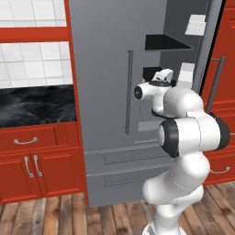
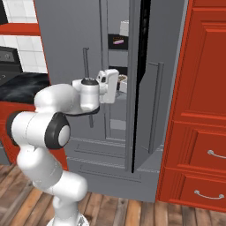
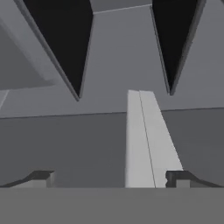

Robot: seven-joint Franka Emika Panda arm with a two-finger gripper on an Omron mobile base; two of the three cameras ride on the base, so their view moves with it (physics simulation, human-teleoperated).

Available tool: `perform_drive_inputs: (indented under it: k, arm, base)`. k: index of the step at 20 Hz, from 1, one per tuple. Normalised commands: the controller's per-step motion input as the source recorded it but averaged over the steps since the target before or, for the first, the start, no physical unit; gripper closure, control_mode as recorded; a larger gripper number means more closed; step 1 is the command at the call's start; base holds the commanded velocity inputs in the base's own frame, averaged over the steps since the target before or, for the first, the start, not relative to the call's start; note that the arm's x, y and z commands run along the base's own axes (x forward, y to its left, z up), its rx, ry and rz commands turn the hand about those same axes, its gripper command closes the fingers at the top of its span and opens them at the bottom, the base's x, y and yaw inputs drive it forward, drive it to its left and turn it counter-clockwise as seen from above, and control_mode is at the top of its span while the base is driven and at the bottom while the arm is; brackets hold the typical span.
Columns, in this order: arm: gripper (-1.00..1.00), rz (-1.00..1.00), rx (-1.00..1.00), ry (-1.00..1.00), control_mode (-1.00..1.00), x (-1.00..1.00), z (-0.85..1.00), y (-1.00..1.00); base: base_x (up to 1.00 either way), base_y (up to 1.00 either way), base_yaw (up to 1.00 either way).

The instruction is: Take the cake and donut from the fridge and place them on the empty tray on the dining counter.

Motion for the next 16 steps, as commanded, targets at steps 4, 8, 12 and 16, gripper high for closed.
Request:
perform_drive_inputs:
  k: [4,8,12,16]
  arm:
    - [-1.0,-0.01,0.0,0.19,-1.0,0.36,-0.01,-0.39]
    - [-1.0,-0.12,0.0,0.13,-1.0,-0.24,-0.01,-0.76]
    - [-1.0,-0.15,0.0,0.01,-1.0,-0.76,0.0,-0.94]
    - [-1.0,-0.18,0.0,0.0,-1.0,-1.0,0.0,-1.0]
  base:
    - [0.0,0.0,0.0]
    - [0.0,0.0,0.0]
    - [0.0,0.0,0.0]
    - [0.0,0.0,0.0]
